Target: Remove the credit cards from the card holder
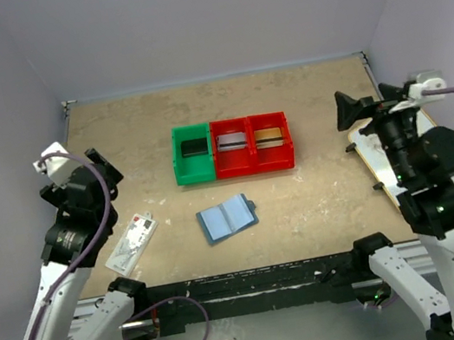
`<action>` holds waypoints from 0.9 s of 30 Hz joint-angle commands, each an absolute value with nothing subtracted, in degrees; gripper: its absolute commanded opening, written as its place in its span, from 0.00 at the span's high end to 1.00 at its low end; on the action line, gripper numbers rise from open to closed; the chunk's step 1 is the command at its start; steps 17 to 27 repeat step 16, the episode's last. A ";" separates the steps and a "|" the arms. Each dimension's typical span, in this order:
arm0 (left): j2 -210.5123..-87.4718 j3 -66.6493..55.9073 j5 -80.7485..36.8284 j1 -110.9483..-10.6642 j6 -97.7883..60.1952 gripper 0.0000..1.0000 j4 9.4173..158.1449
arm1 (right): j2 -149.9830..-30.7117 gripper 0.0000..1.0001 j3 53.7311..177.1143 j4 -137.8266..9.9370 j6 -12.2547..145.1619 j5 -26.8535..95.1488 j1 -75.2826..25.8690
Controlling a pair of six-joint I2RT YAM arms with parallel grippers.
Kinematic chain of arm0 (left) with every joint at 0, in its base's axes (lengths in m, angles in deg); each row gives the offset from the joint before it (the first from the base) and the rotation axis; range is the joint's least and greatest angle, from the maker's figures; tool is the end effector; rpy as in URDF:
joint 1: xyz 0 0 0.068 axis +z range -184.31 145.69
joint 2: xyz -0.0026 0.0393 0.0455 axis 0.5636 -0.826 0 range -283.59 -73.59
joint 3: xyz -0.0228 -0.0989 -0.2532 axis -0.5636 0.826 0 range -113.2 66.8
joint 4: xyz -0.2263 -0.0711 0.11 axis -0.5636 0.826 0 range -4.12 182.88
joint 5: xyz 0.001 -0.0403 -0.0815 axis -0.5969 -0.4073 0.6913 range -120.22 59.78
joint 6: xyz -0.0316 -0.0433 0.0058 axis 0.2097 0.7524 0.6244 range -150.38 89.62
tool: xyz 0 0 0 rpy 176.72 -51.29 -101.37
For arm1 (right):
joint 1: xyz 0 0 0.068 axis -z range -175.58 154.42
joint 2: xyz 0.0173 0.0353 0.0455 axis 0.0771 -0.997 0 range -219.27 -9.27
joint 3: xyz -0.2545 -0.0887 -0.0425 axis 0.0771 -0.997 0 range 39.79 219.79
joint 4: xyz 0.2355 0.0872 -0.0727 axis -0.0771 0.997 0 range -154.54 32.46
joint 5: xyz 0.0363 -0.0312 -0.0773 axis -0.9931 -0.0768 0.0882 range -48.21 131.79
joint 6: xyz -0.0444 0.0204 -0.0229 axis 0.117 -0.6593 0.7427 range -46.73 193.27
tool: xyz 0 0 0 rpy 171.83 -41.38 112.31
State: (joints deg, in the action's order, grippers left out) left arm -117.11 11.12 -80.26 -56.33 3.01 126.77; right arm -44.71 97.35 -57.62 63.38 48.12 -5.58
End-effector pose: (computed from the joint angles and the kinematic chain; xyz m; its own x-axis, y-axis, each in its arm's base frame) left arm 0.1405 -0.0274 0.3589 -0.1618 -0.3159 -0.9349 -0.5644 0.8068 -0.1749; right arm 0.1138 0.0160 0.4431 0.2427 0.2161 -0.9457 -0.1112 0.9746 0.1942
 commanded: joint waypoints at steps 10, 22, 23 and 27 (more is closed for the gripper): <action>-116.29 -17.72 -78.44 -56.06 -0.40 0.12 132.03 | -45.13 0.00 108.11 -49.02 69.93 46.62 -5.40; -114.44 -16.07 -81.13 -56.06 -1.98 0.12 133.12 | -45.78 0.00 107.83 -48.44 69.28 45.57 -5.41; -114.44 -16.07 -81.13 -56.06 -1.98 0.12 133.12 | -45.78 0.00 107.83 -48.44 69.28 45.57 -5.41; -114.44 -16.07 -81.13 -56.06 -1.98 0.12 133.12 | -45.78 0.00 107.83 -48.44 69.28 45.57 -5.41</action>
